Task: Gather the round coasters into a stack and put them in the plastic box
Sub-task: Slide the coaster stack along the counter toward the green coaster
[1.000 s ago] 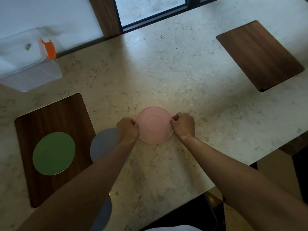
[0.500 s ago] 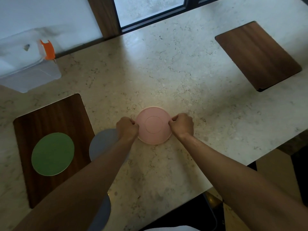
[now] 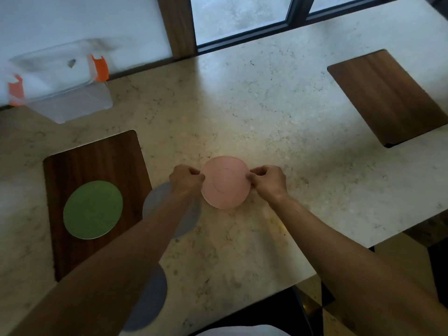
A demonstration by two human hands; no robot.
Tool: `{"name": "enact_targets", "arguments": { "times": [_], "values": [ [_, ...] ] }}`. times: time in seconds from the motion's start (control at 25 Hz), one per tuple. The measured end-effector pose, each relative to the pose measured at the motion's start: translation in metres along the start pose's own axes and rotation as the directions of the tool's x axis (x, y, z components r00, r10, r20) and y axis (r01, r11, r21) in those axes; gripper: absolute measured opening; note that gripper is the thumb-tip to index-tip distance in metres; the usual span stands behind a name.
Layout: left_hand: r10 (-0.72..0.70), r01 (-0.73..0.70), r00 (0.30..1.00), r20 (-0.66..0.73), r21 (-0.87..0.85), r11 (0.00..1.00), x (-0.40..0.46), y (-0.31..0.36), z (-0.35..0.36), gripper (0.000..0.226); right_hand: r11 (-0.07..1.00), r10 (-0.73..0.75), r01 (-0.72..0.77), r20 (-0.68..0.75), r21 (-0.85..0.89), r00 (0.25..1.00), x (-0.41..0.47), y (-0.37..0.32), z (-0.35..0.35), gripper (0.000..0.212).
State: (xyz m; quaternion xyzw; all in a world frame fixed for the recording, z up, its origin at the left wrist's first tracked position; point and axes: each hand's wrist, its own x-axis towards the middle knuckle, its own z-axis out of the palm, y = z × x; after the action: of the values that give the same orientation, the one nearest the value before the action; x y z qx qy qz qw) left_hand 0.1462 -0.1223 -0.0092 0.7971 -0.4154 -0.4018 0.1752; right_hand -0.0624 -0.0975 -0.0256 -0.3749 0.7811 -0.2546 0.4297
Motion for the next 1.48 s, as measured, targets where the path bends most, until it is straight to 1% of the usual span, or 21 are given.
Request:
{"name": "enact_targets", "arguments": {
  "times": [0.12, 0.2, 0.28, 0.4, 0.52, 0.6, 0.72, 0.76, 0.92, 1.08, 1.24, 1.36, 1.48],
  "values": [
    [-0.007, 0.007, 1.000, -0.008, -0.013, 1.000, 0.002, -0.015, -0.032, 0.016, 0.999, -0.013, 0.012, 0.044, 0.032, 0.999, -0.012, -0.012, 0.020, 0.011],
    [-0.020, 0.019, 1.000, -0.018, -0.025, 1.000, 0.003, -0.034, -0.059, 0.010, 0.999, -0.035, 0.035, 0.080, -0.001, 0.996, -0.022, -0.021, 0.040, 0.004],
    [-0.070, 0.068, 0.997, -0.028, -0.077, 0.995, 0.001, -0.055, -0.083, 0.006, 0.997, -0.047, 0.054, 0.115, -0.058, 0.992, -0.033, -0.028, 0.063, 0.003],
    [-0.136, 0.131, 0.990, -0.040, -0.109, 0.985, -0.005, -0.085, -0.106, 0.022, 0.983, -0.080, 0.105, 0.164, -0.149, 0.983, -0.044, -0.034, 0.092, 0.004],
    [-0.165, 0.157, 0.984, -0.062, -0.114, 0.981, -0.006, -0.113, -0.116, 0.025, 0.960, -0.112, 0.160, 0.209, -0.231, 0.971, -0.052, -0.036, 0.116, 0.008],
    [-0.163, 0.153, 0.983, -0.081, -0.117, 0.981, -0.006, -0.126, -0.116, 0.022, 0.947, -0.103, 0.158, 0.201, -0.279, 0.974, -0.056, -0.035, 0.125, 0.011],
    [-0.130, 0.123, 0.989, -0.076, -0.090, 0.988, -0.006, -0.136, -0.111, 0.009, 0.925, -0.084, 0.144, 0.181, -0.351, 0.980, -0.060, -0.033, 0.129, 0.013],
    [-0.121, 0.115, 0.990, -0.073, -0.082, 0.990, -0.006, -0.139, -0.109, 0.009, 0.921, -0.073, 0.134, 0.174, -0.365, 0.982, -0.061, -0.031, 0.130, 0.013],
    [-0.073, 0.070, 0.994, -0.086, -0.039, 0.997, -0.008, -0.146, -0.103, 0.016, 0.906, -0.082, 0.142, 0.163, -0.399, 0.983, -0.066, -0.029, 0.129, 0.015],
    [-0.060, 0.055, 0.993, -0.097, -0.051, 0.997, -0.008, -0.148, -0.100, 0.018, 0.920, -0.117, 0.155, 0.125, -0.360, 0.985, -0.066, -0.030, 0.131, 0.011],
    [-0.013, 0.015, 0.992, -0.129, 0.016, 1.000, -0.008, -0.146, -0.097, 0.020, 0.918, -0.107, 0.142, 0.116, -0.370, 0.988, -0.067, -0.031, 0.131, 0.013],
    [-0.009, 0.018, 0.988, -0.152, 0.058, 0.998, -0.007, -0.143, -0.095, 0.022, 0.918, -0.095, 0.128, 0.106, -0.375, 0.990, -0.068, -0.030, 0.132, 0.012],
    [-0.006, 0.022, 0.991, -0.132, 0.119, 0.993, -0.009, -0.139, -0.093, 0.015, 0.909, -0.094, 0.126, 0.100, -0.398, 0.991, -0.069, -0.032, 0.135, 0.012]
  ]
}}
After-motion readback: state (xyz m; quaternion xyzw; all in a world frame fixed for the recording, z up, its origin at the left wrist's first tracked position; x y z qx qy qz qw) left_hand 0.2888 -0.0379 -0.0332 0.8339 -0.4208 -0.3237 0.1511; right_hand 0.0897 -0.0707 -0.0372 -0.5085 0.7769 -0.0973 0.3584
